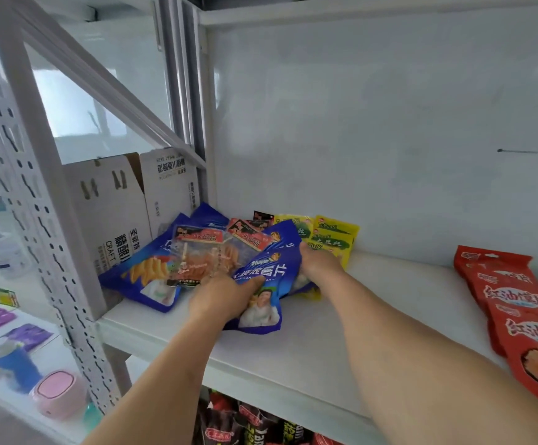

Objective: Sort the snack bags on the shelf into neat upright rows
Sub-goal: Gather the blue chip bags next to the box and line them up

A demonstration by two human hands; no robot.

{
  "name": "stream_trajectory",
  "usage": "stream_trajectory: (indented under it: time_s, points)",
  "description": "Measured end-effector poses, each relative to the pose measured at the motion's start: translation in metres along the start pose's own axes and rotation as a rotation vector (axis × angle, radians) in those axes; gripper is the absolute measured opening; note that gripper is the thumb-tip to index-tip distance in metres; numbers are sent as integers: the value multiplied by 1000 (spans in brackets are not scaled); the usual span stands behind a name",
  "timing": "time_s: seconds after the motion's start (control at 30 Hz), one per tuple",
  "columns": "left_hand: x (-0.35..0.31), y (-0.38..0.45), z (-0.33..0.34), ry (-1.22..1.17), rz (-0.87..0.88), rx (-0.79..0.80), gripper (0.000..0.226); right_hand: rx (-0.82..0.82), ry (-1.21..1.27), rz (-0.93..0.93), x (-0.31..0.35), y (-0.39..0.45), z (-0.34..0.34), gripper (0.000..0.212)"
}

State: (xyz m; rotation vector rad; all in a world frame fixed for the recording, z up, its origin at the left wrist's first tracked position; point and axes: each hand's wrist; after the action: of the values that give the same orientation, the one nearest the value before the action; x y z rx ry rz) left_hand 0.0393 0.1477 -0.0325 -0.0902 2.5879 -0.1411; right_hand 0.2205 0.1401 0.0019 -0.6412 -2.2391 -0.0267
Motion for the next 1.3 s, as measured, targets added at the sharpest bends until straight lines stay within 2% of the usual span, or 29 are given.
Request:
stream_trajectory:
  time_s: [0.07,0.17,0.33,0.43,0.57,0.73,0.9,1.0,1.07,1.13,1.17,1.3]
  points:
    - [3,1,0,-49,-10,5,100,9,200,-2,-3,1,3,56]
    - [8,5,-1,-118,-2,4,107,-4,467,83,-2,-4,13,57]
    - [13,-2,-2,-191,51,-32,107,92,673,132,1,-20,20,47]
    - [14,-10,-2,-206,87,-59,108,164,750,121,1,-35,19,48]
    - [15,-23,-2,-281,176,-92,109,100,814,94,-8,-51,20,38]
    - [20,-23,-3,-638,100,101,132,-16,939,85,-26,-61,12,40]
    - [15,-19,-5,-719,75,387,89,-87,986,52,-40,-70,1,39]
    - [12,-17,-7,-793,86,517,97,-123,994,5,-38,-73,-3,39]
    - [11,-11,-5,-831,97,548,113,-155,1002,-16,-37,-74,-7,38]
    - [8,-11,-7,-859,102,560,116,-173,1011,-29,-41,-73,-12,39]
    - [6,-14,-10,-863,104,574,110,-180,1016,-33,-45,-73,-14,40]
    - [-4,-23,-11,-908,78,594,57,-195,1030,-48,-66,-75,-27,38]
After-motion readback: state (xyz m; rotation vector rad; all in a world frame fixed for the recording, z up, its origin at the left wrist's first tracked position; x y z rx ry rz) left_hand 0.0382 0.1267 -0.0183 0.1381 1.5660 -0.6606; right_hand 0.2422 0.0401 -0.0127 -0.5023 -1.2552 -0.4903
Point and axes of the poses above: each hand's wrist, its own y-axis towards the middle knuckle, its own z-axis out of the palm, x = y × z, and after that the axes turned 1 degree about -z, right-handed
